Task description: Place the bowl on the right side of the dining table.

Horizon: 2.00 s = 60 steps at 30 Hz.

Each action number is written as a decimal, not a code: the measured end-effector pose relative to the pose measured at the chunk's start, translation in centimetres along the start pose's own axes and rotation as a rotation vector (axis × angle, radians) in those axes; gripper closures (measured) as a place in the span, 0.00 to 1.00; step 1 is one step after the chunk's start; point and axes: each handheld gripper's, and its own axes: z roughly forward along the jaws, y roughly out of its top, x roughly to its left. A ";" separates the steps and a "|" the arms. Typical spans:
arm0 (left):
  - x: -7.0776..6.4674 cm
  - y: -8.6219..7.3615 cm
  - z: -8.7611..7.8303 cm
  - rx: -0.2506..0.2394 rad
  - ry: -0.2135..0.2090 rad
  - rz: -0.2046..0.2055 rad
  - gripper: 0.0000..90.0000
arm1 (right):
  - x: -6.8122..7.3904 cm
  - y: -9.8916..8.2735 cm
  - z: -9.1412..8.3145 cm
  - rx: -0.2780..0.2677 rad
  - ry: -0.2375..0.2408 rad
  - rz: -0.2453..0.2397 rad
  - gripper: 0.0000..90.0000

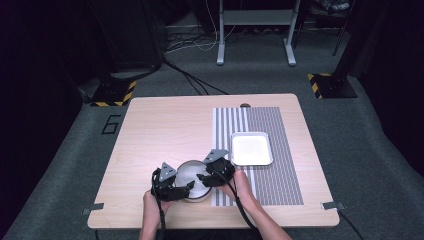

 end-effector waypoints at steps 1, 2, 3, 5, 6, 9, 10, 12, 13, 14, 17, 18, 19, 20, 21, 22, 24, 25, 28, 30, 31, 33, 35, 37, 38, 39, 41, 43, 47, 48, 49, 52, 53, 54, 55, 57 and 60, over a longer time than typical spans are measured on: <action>0.0 0.0 0.0 -0.002 0.003 0.000 0.31 | 0.0 0.0 0.0 0.003 0.004 -0.003 0.52; 0.0 0.1 0.0 0.000 0.000 0.001 0.32 | 0.0 0.1 0.0 0.004 0.007 -0.006 0.53; 0.0 0.1 -0.1 0.000 0.002 0.004 0.33 | 0.0 0.1 0.0 0.004 0.008 -0.007 0.55; -0.1 0.2 -0.2 0.001 0.010 0.011 0.35 | 0.1 0.2 -0.1 0.003 0.011 -0.009 0.58; -0.1 0.3 -0.2 0.005 0.010 0.018 0.37 | 0.1 0.3 -0.1 0.004 0.012 -0.013 0.59; -0.1 0.4 -0.3 0.005 0.021 0.029 0.40 | 0.2 0.5 -0.1 0.006 0.008 -0.018 0.62; -0.1 0.4 -0.3 0.003 0.022 0.031 0.41 | 0.2 0.6 -0.2 0.007 0.010 -0.016 0.62; -0.2 0.5 -0.5 0.001 0.031 0.034 0.45 | 0.2 0.6 -0.2 0.000 0.007 -0.015 0.65; -0.2 0.6 -0.5 0.000 0.036 0.038 0.47 | 0.2 0.6 -0.3 -0.002 0.002 -0.015 0.67; -0.3 0.6 -0.6 -0.004 0.040 0.041 0.50 | 0.2 0.7 -0.4 -0.003 -0.004 -0.017 0.68; -0.4 0.9 -0.9 -0.009 0.063 0.051 0.56 | 0.2 0.8 -0.7 -0.006 -0.021 -0.029 0.72; -0.5 0.9 -1.0 -0.014 0.069 0.046 0.58 | 0.3 0.9 -0.7 -0.008 -0.026 -0.039 0.73; -0.4 1.0 -1.0 -0.021 0.073 0.048 0.59 | 0.4 0.9 -0.8 -0.006 -0.032 -0.034 0.74; -0.4 1.0 -1.1 -0.018 0.076 0.051 0.61 | 0.4 1.0 -0.8 -0.007 -0.035 -0.035 0.74; -0.4 1.1 -1.2 -0.022 0.080 0.053 0.63 | 0.4 1.0 -0.8 -0.009 -0.038 -0.043 0.75; -0.5 1.1 -1.2 -0.027 0.088 0.052 0.64 | 0.4 1.1 -0.9 -0.011 -0.039 -0.048 0.76; -0.5 1.2 -1.4 -0.038 0.106 0.056 0.68 | 0.4 1.2 -1.0 -0.014 -0.049 -0.050 0.78; -0.6 1.3 -1.5 -0.035 0.111 0.063 0.71 | 0.5 1.2 -1.0 -0.015 -0.052 -0.054 0.79; -0.7 1.4 -1.7 -0.053 0.128 0.068 0.75 | 0.7 1.3 -1.2 -0.019 -0.069 -0.053 0.82; -0.7 1.4 -1.8 -0.061 0.138 0.078 0.77 | 0.7 1.4 -1.4 -0.033 -0.080 -0.069 0.84; -0.8 1.4 -1.9 -0.065 0.145 0.085 0.78 | 0.7 1.5 -1.5 -0.037 -0.084 -0.072 0.85; -0.9 1.5 -2.0 -0.076 0.156 0.093 0.80 | 0.9 1.5 -1.6 -0.048 -0.094 -0.070 0.86; -1.0 1.6 -2.2 -0.094 0.173 0.102 0.83 | 1.0 1.6 -1.7 -0.059 -0.107 -0.076 0.88; -1.2 1.7 -2.2 -0.088 0.185 0.118 0.85 | 1.1 1.6 -1.7 -0.062 -0.117 -0.093 0.89; -1.2 1.8 -2.2 -0.092 0.185 0.114 0.86 | 1.1 1.6 -1.7 -0.066 -0.120 -0.096 0.89; -1.2 1.8 -2.2 -0.091 0.189 0.118 0.86 | 1.2 1.5 -1.7 -0.067 -0.122 -0.089 0.89; -1.3 1.9 -2.2 -0.091 0.196 0.126 0.87 | 1.2 1.5 -1.7 -0.072 -0.125 -0.098 0.89; -1.4 1.9 -2.2 -0.094 0.200 0.131 0.87 | 1.3 1.5 -1.7 -0.075 -0.132 -0.103 0.90; -1.5 2.0 -2.2 -0.102 0.211 0.147 0.89 | 1.5 1.5 -1.7 -0.084 -0.149 -0.121 0.91; -1.5 2.0 -2.2 -0.104 0.212 0.148 0.89 | 1.5 1.6 -1.8 -0.089 -0.150 -0.121 0.92; -1.6 2.0 -2.3 -0.104 0.217 0.148 0.89 | 1.5 1.6 -1.8 -0.091 -0.151 -0.120 0.92; -1.7 2.1 -2.4 -0.120 0.221 0.153 0.90 | 1.5 1.5 -1.8 -0.098 -0.153 -0.114 0.92; -1.7 2.1 -2.5 -0.133 0.218 0.149 0.91 | 1.5 1.5 -1.8 -0.101 -0.152 -0.114 0.92; -1.6 2.2 -2.6 -0.139 0.212 0.146 0.91 | 1.5 1.5 -1.9 -0.107 -0.151 -0.111 0.92; -1.6 2.3 -2.7 -0.139 0.207 0.148 0.91 | 1.6 1.5 -1.9 -0.108 -0.153 -0.107 0.92; -1.7 2.3 -2.7 -0.138 0.208 0.150 0.91 | 1.6 1.5 -2.0 -0.111 -0.152 -0.104 0.92; -1.8 2.3 -2.8 -0.148 0.209 0.153 0.91 | 1.6 1.4 -2.2 -0.117 -0.156 -0.106 0.92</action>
